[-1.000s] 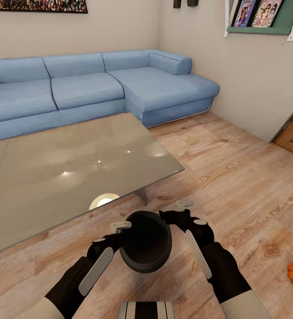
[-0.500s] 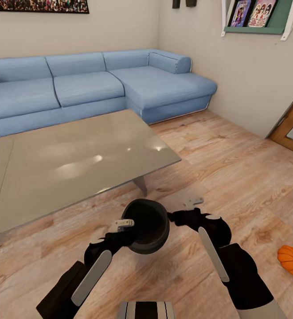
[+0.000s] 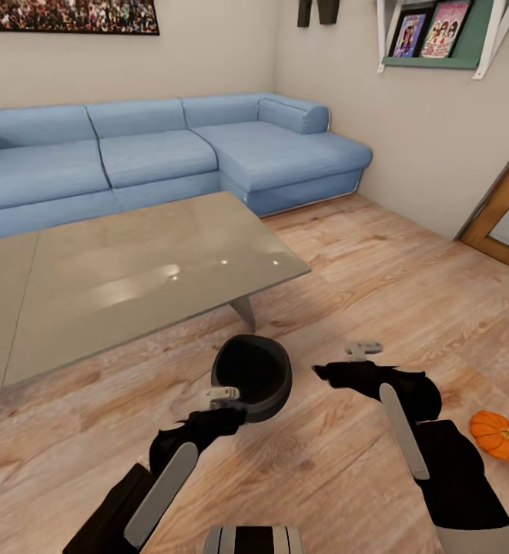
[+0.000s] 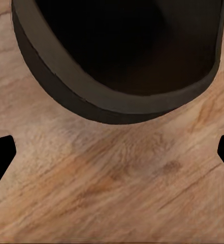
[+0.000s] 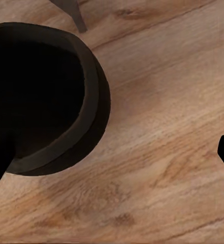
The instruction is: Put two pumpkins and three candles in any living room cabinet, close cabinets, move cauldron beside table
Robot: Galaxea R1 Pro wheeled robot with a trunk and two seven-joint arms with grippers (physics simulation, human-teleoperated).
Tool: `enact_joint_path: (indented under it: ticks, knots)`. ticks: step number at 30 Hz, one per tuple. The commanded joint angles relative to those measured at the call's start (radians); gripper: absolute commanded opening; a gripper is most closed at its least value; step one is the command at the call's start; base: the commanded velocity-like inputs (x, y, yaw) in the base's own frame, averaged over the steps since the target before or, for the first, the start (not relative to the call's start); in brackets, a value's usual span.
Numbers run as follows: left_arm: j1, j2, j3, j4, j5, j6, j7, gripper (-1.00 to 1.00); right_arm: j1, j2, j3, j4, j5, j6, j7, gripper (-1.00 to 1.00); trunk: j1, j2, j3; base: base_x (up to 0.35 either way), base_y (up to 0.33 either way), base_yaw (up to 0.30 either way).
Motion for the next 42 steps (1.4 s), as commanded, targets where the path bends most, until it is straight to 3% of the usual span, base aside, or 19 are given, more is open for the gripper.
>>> enact_joint_path:
  ticks: [1, 3, 4, 8, 11, 17, 22, 24, 26, 28, 29, 32, 33, 34, 42]
  knots:
    - [0.012, 0.003, 0.004, -0.013, 0.009, -0.002, 0.011, 1.00, -0.001, -0.006, -0.002, -0.001, 0.004, 0.004, 0.041, 1.00, -0.001, 0.000, 0.003, -0.013, 0.000, 0.000]
    - [0.042, 0.007, 0.027, -0.038, 0.008, -0.005, 0.017, 1.00, -0.001, -0.016, -0.009, -0.001, 0.004, 0.004, 0.102, 1.00, -0.002, 0.000, 0.011, -0.010, 0.000, 0.000]
    - [0.076, 0.012, 0.066, -0.064, 0.006, -0.010, 0.026, 1.00, 0.000, -0.023, -0.019, -0.001, 0.004, 0.004, 0.144, 1.00, -0.002, 0.001, 0.015, -0.005, 0.000, 0.000]
    - [0.156, 0.017, 0.139, -0.097, 0.002, -0.033, 0.040, 1.00, 0.001, -0.035, -0.024, -0.001, 0.004, -0.004, 0.189, 1.00, -0.004, 0.002, 0.030, -0.003, 0.000, 0.000]
    - [0.226, 0.019, 0.177, -0.109, -0.001, -0.076, 0.047, 1.00, 0.002, -0.040, -0.022, -0.001, 0.004, -0.022, 0.209, 1.00, -0.005, 0.002, 0.042, -0.001, 0.000, 0.003]
    - [0.322, 0.024, 0.219, -0.105, -0.002, -0.162, 0.051, 1.00, 0.002, -0.039, -0.013, -0.001, 0.005, -0.031, 0.220, 1.00, -0.008, 0.004, 0.066, 0.000, 0.000, 0.136]
    - [0.392, 0.031, 0.310, -0.063, 0.004, -0.204, 0.052, 1.00, 0.002, -0.030, 0.073, 0.000, 0.013, -0.023, 0.214, 1.00, -0.010, 0.005, 0.086, 0.000, 0.000, 0.261]
    - [0.433, 0.032, 0.411, -0.057, 0.007, -0.239, 0.046, 1.00, 0.002, -0.023, 0.154, 0.000, 0.015, -0.020, 0.207, 1.00, -0.011, 0.005, 0.093, 0.000, 0.000, 0.282]
    - [0.442, 0.032, 0.451, -0.056, 0.009, -0.253, 0.044, 1.00, 0.002, -0.013, 0.180, 0.000, 0.014, -0.018, 0.199, 1.00, -0.012, 0.006, 0.101, 0.000, 0.000, 0.286]
    - [0.459, 0.031, 0.505, -0.056, 0.014, -0.266, 0.039, 1.00, 0.002, 0.013, 0.204, 0.000, 0.014, -0.015, 0.191, 1.00, -0.013, 0.006, 0.109, 0.000, 0.000, 0.288]
    - [0.479, 0.027, 0.580, -0.059, 0.038, -0.275, 0.029, 1.00, 0.012, 0.046, 0.220, 0.000, 0.014, -0.012, 0.186, 1.00, -0.013, 0.007, 0.113, 0.000, 0.000, 0.290]
    - [0.491, 0.024, 0.627, -0.062, 0.073, -0.278, 0.021, 1.00, 0.026, 0.067, 0.241, 0.000, 0.015, -0.011, 0.183, 1.00, -0.015, 0.007, 0.124, 0.000, 0.000, 0.291]
    - [0.493, 0.024, 0.634, -0.062, 0.080, -0.279, 0.020, 1.00, 0.028, 0.070, 0.250, 0.000, 0.015, -0.011, 0.183, 1.00, -0.015, 0.007, 0.128, 0.000, 0.000, 0.292]
    - [0.501, 0.021, 0.652, -0.071, 0.100, -0.280, 0.012, 1.00, 0.034, 0.080, 0.287, 0.001, 0.018, -0.012, 0.178, 1.00, -0.015, 0.008, 0.132, 0.000, 0.000, 0.294]
    - [0.503, 0.022, 0.654, -0.075, 0.100, -0.281, 0.007, 1.00, 0.036, 0.084, 0.296, 0.003, 0.023, -0.012, 0.121, 1.00, -0.019, 0.010, 0.163, 0.000, 0.000, 0.296]
